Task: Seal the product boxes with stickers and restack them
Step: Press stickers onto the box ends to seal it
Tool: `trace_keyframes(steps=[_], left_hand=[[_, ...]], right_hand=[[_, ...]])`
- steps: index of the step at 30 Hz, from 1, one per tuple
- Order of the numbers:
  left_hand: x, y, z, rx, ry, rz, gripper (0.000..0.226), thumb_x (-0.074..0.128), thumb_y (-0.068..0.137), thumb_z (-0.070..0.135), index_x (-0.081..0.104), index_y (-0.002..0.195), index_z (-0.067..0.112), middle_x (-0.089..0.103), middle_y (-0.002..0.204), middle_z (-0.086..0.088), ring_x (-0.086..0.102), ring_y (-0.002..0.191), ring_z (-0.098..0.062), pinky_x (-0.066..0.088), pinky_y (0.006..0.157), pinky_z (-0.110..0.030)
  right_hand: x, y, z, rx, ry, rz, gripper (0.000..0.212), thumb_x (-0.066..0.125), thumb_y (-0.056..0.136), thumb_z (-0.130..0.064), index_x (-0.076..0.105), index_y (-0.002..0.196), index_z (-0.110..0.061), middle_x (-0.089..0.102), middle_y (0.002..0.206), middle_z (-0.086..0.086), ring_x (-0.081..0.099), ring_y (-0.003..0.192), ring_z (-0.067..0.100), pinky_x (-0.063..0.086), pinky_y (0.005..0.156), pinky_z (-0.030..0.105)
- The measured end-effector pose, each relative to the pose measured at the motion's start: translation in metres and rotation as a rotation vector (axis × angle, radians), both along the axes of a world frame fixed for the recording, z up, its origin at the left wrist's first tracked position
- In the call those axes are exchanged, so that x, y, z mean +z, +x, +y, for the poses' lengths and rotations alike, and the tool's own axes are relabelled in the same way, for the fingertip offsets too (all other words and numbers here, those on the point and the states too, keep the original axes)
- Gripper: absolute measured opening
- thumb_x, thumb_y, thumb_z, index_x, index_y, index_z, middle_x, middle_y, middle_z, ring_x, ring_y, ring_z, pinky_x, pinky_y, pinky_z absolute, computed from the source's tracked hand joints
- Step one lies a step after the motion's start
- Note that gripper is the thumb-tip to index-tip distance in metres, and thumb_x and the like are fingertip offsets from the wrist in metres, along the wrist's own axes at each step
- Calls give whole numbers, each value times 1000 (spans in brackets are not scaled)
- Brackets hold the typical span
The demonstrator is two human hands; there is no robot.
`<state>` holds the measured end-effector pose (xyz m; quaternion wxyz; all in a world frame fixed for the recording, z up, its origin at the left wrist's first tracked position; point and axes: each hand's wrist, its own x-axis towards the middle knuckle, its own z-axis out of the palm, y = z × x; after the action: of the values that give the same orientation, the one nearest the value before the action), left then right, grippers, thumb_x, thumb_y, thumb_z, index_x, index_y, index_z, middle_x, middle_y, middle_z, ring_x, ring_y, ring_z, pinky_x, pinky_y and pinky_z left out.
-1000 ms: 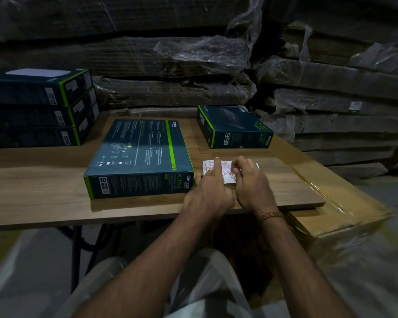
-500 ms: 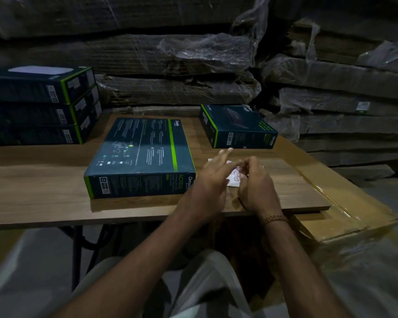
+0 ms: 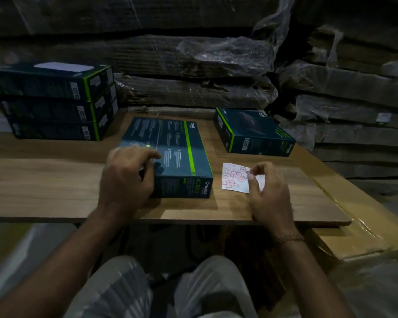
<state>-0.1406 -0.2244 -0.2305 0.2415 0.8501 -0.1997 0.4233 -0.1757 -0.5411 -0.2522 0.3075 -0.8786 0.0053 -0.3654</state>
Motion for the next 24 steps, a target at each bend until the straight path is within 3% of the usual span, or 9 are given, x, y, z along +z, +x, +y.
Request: trace_keyframes(steps=[3, 6, 8, 11, 13, 15, 18, 24], left_hand=[[-4, -3, 3, 32, -36, -41, 16, 59, 101, 18, 72, 110, 19, 76, 105, 1, 67, 104, -19, 31, 119, -54], [-8, -7, 6, 139, -149, -50, 20, 56, 103, 25, 73, 112, 19, 76, 104, 3, 68, 106, -18, 26, 118, -65], [-9, -7, 9, 198, -218, -7, 21, 56, 103, 27, 74, 111, 19, 75, 104, 3, 66, 107, -19, 26, 118, -65], [-10, -4, 14, 89, -368, 108, 16, 56, 107, 20, 72, 108, 18, 70, 103, 4, 60, 106, -17, 46, 101, -43], [-12, -3, 17, 44, -415, 146, 17, 57, 108, 15, 73, 107, 17, 68, 102, 5, 56, 107, -14, 46, 87, -26], [-13, -4, 20, 46, -395, 161, 17, 57, 108, 14, 74, 107, 16, 69, 103, 5, 55, 109, -14, 39, 86, -12], [-15, -2, 21, 39, -357, 161, 16, 57, 106, 13, 73, 105, 15, 70, 103, 5, 54, 108, -16, 34, 87, -12], [-20, -4, 19, 70, -245, 200, 23, 51, 110, 29, 71, 115, 19, 64, 117, 7, 46, 116, -14, 34, 88, -23]], right_hand=[[12, -4, 34, 125, 69, -46, 4, 58, 107, -22, 57, 109, -26, 62, 107, -9, 58, 104, 11, 50, 91, 39], [27, -2, 73, 282, 13, -33, 5, 60, 106, -18, 58, 104, -22, 63, 103, -7, 60, 101, 15, 49, 85, 37], [39, 1, 93, 367, -33, -5, 9, 62, 105, -13, 59, 100, -20, 62, 98, -7, 59, 94, 14, 46, 79, 32], [56, 5, 117, 448, -113, 60, 10, 63, 104, -13, 59, 98, -21, 57, 98, -10, 54, 93, 6, 41, 75, 21], [64, 8, 128, 472, -172, 114, 10, 65, 103, -15, 60, 98, -22, 56, 100, -11, 53, 97, 4, 41, 79, 14], [69, 9, 138, 477, -252, 208, 10, 65, 103, -18, 59, 97, -25, 55, 101, -11, 52, 97, 4, 43, 81, 16], [73, 10, 151, 419, -436, 266, 10, 63, 102, -23, 57, 96, -27, 53, 101, -10, 50, 97, 11, 43, 83, 31], [84, 9, 162, 346, -615, 304, 5, 58, 104, -31, 57, 100, -28, 51, 102, -10, 51, 96, 13, 46, 83, 34]])
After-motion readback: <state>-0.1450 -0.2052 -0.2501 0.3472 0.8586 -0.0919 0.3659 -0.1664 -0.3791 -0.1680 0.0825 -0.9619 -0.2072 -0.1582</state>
